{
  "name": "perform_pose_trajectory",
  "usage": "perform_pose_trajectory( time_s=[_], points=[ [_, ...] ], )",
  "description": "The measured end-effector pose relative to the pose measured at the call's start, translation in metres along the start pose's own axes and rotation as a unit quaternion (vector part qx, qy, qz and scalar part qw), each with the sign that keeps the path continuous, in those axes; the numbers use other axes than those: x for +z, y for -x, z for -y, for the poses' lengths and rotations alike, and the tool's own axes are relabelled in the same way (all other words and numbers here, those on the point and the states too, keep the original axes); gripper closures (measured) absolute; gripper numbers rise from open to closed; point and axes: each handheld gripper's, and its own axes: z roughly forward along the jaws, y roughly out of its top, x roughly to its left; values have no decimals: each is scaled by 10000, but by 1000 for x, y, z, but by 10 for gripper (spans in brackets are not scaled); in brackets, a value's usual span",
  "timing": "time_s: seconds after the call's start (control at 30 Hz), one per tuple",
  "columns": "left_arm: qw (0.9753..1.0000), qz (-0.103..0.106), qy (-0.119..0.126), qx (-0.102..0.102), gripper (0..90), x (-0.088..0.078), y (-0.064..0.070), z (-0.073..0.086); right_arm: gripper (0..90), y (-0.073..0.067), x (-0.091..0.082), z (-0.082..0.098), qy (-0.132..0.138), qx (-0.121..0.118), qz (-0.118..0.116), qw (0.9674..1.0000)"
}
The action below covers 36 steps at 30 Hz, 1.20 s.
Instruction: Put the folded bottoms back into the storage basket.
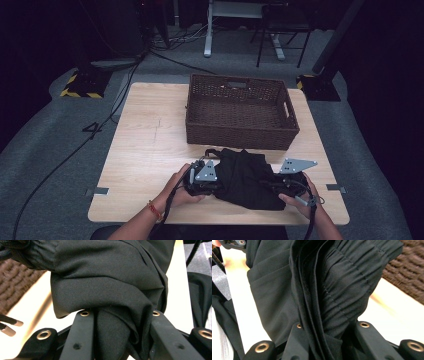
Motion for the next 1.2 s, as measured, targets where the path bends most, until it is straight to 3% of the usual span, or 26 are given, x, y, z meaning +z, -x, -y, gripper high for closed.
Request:
perform_pose_trajectory(
  time_s=[0.7,1.2],
  points=[
    [9986,-130,458,223,720,-28,-6,-42,751,-2,-39,-40,382,-188,317,9986],
    [9959,-438,676,401,720,-52,-20,-77,751,8,-57,-82,603,-371,541,9960]
  ],
)
